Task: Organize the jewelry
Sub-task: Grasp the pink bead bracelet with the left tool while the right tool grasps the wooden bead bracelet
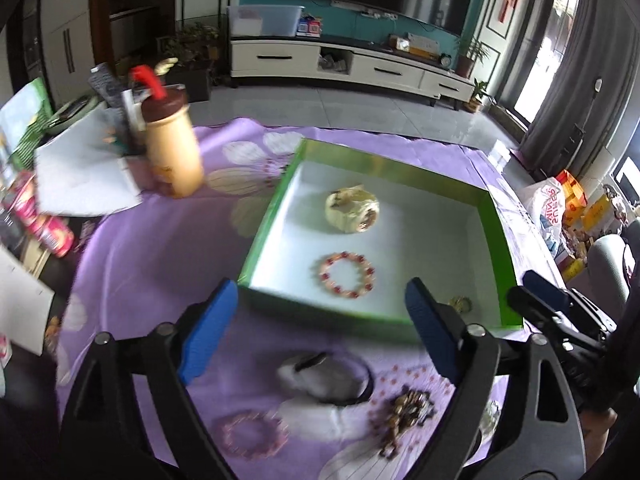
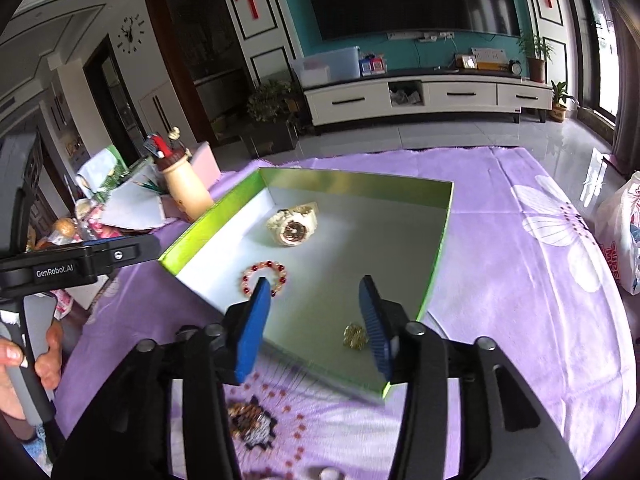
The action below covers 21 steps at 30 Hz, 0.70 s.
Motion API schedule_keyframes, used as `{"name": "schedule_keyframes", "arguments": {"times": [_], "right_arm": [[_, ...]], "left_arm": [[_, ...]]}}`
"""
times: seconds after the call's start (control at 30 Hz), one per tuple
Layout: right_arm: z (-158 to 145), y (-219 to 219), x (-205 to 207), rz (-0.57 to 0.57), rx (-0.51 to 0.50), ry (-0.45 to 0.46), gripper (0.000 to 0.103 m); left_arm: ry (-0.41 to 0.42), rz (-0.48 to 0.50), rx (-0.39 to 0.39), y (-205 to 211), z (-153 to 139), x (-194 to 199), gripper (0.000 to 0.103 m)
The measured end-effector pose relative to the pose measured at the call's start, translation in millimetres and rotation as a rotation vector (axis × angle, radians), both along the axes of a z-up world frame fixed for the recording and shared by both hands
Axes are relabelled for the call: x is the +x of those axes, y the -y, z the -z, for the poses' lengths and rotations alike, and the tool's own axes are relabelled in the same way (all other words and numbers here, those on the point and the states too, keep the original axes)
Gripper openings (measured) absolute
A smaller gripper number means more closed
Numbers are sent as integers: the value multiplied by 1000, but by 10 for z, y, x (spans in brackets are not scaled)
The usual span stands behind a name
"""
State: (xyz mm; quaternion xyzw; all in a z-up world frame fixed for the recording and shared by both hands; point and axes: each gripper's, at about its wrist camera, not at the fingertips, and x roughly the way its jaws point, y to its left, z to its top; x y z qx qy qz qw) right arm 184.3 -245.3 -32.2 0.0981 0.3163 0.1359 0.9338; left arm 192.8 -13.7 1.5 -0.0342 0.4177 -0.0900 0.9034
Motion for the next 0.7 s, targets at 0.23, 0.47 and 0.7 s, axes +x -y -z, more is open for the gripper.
{"name": "schedule_keyframes", "arguments": {"times": [0.23, 0.47, 0.7], "right_arm": [[12, -19, -425, -37, 17, -12, 56], [164, -283, -791, -115, -4, -64, 56], [403, -585, -999, -182, -14, -130, 56]], "left_arm": [[-26, -72, 16, -454, 134, -505, 92], [-93, -138, 27, -716, 463, -955, 92], [-133, -167, 44, -789, 691, -1191, 92]]}}
